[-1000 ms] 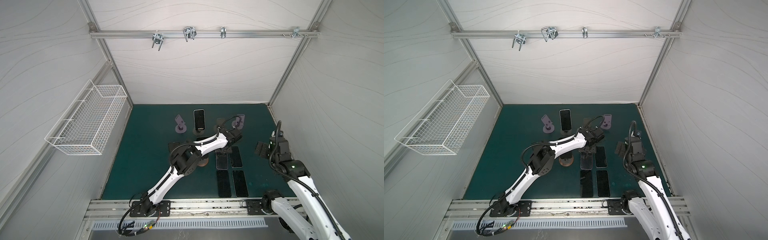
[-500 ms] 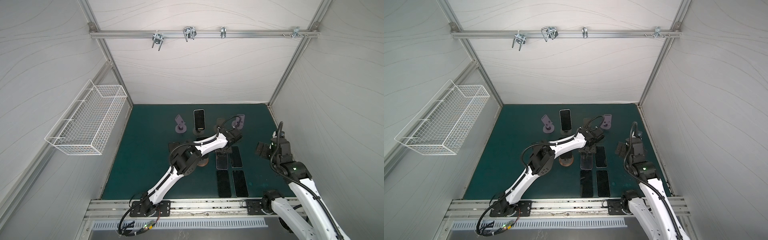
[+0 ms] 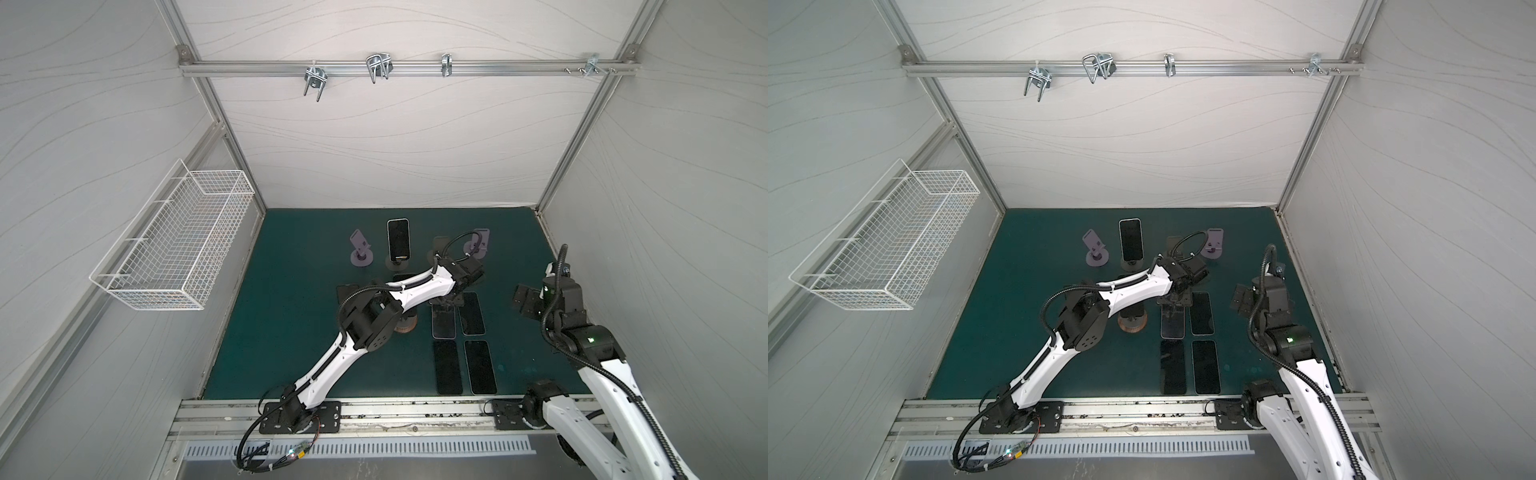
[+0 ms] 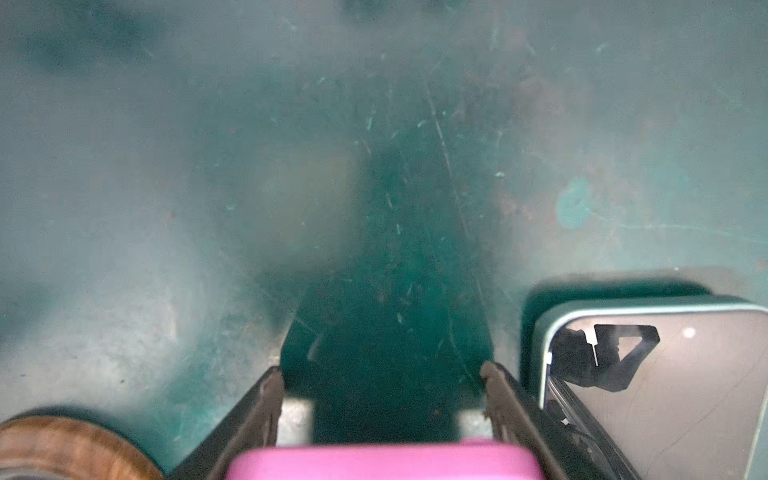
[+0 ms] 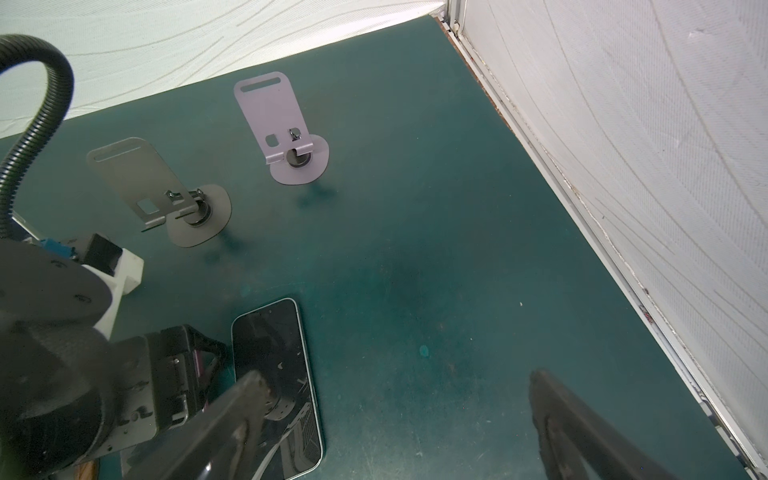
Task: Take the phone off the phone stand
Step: 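Lower the pink-edged phone with the left gripper beside the flat phones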
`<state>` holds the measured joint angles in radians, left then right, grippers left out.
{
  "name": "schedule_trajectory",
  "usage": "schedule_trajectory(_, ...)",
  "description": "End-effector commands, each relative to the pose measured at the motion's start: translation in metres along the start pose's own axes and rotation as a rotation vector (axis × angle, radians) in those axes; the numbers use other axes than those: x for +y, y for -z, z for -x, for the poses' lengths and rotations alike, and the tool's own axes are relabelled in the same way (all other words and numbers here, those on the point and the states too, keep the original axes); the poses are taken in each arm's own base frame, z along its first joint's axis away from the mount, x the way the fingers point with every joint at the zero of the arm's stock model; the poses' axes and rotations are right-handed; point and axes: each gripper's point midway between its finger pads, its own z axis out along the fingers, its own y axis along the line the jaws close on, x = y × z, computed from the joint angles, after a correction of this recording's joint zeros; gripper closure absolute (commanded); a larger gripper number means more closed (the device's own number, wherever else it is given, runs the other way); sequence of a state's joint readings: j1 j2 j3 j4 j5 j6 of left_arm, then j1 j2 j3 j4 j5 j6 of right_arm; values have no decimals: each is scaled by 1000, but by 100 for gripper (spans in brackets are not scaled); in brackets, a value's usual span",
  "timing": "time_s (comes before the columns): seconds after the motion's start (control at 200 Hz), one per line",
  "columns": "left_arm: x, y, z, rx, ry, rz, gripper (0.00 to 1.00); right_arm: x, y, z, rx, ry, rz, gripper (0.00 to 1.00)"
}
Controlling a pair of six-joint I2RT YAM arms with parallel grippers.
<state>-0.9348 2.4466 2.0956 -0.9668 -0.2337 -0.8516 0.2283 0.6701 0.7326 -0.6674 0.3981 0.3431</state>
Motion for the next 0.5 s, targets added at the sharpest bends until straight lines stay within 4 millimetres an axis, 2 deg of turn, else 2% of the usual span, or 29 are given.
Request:
schedule_trajectory(0.0, 43, -39, -16, 48, -31, 185, 29, 1, 1, -3, 12, 4, 14, 1)
schedule_trajectory(0.22, 45, -42, -18, 64, -26, 184, 25, 2, 0, -7, 24, 1, 18, 1)
schedule_trajectory(0.495, 45, -42, -19, 68, -28, 184, 24, 2, 0, -6, 23, 4, 21, 1)
